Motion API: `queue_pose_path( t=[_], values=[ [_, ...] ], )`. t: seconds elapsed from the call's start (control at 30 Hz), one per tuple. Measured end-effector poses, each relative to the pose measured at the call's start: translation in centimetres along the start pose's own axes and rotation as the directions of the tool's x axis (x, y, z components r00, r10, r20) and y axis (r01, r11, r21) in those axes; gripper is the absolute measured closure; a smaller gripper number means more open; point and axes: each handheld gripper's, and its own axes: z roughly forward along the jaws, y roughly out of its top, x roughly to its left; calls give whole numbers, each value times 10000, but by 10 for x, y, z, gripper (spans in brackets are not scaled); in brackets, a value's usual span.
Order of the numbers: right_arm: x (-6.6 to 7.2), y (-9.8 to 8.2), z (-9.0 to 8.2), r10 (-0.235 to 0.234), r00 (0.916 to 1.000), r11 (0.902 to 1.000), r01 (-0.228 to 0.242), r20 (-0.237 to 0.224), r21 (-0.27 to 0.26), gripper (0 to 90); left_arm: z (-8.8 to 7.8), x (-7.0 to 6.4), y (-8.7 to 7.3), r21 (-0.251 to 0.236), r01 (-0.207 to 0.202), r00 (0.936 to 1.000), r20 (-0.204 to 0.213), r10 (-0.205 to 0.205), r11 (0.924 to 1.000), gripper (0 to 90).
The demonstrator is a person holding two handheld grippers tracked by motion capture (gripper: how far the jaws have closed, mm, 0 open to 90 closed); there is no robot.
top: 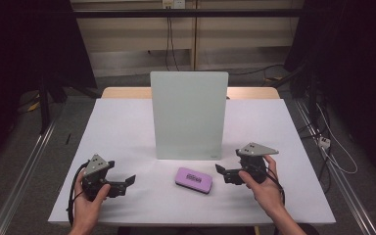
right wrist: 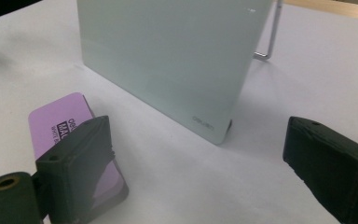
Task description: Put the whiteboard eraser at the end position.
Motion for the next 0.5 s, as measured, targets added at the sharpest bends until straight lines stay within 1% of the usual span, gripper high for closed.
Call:
queue_pose_path(
  t=[0.07,0.2,0.23,0.3,0.33,0.4,0.43,0.5],
  values=[
    [-3,-3,-4,67,9998,9999,-65,178,-152,78,0,0,0,-13,6,10000,12,-6,10000,43],
    [-9,-8,-12,322,9988,9989,-310,367,-343,69,0,-1,0,-21,37,10000,-40,-37,10000,43],
    [-10,-8,-13,383,9985,9987,-368,404,-351,65,0,-1,0,7,-12,10000,-33,12,10000,43],
    [-11,-10,-15,296,9990,9991,-286,329,-321,62,0,-1,0,66,-33,9999,-143,34,10000,44],
    [-12,-10,-16,221,9993,9993,-212,298,-315,62,0,-1,-1,19,-6,9999,-140,6,10000,45],
    [-12,-12,-18,244,9990,9993,-233,384,-288,62,-2,-1,-1,-7,32,9998,-199,-32,10000,45],
    [-12,-13,-18,252,9987,9992,-238,434,-320,63,-2,-1,-1,-90,74,9995,-300,-77,9999,45],
    [-14,-17,-20,324,9978,9988,-302,578,-391,63,-3,0,-1,-71,128,9996,-248,-130,9999,45]
  ],
)
